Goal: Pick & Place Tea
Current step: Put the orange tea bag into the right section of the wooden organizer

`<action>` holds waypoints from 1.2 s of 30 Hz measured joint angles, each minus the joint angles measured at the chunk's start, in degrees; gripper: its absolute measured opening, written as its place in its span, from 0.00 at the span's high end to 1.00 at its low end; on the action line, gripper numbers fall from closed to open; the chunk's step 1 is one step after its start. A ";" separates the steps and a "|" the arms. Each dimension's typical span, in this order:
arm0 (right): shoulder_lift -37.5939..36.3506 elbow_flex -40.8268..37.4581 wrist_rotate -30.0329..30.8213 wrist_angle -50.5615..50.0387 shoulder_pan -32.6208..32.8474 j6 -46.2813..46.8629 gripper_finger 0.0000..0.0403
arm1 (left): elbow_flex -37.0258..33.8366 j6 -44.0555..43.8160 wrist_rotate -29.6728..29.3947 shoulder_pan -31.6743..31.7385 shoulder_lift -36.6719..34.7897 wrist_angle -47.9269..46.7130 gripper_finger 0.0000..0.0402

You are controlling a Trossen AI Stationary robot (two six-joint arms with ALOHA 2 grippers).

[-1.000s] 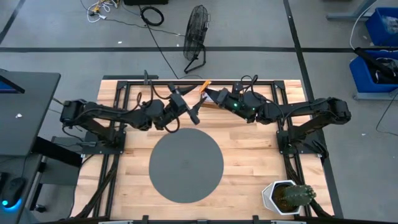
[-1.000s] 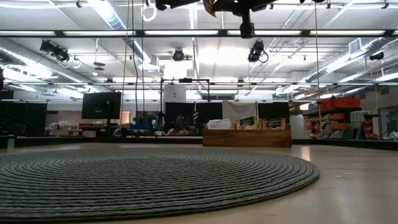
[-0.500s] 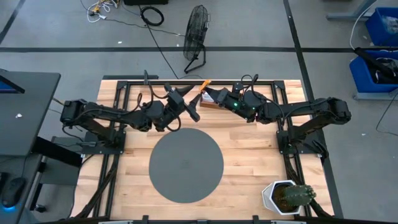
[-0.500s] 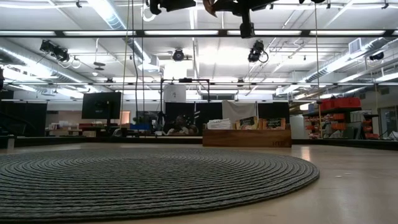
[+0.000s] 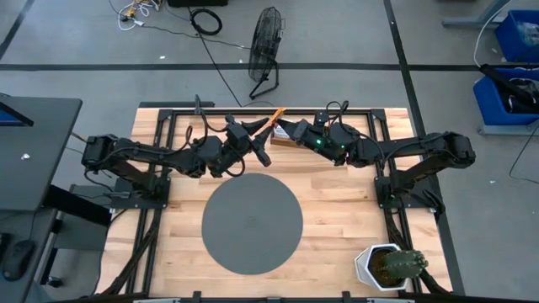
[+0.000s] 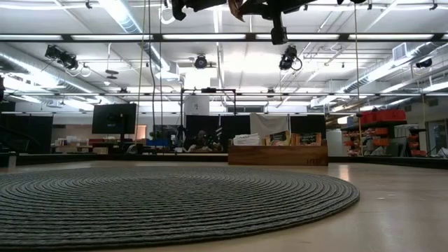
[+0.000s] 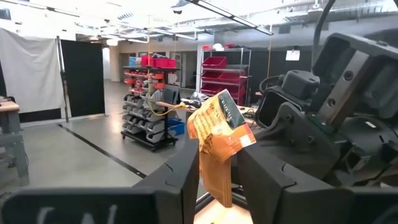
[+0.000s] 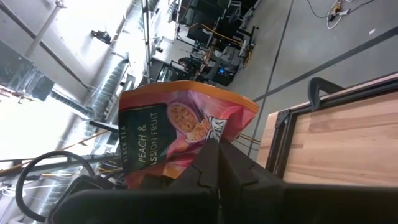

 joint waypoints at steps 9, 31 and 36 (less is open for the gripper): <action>0.00 0.00 0.02 -0.26 0.00 -0.02 1.00 | 0.00 -0.03 0.03 0.00 -0.01 -0.03 0.84; -1.77 -0.04 -9.23 -3.14 -0.01 -8.85 0.79 | 0.09 0.20 1.39 -0.91 -0.93 -4.87 1.00; -6.18 0.01 -12.16 -7.10 0.09 -18.39 0.68 | 0.04 -0.17 1.59 -1.95 -4.24 -13.90 1.00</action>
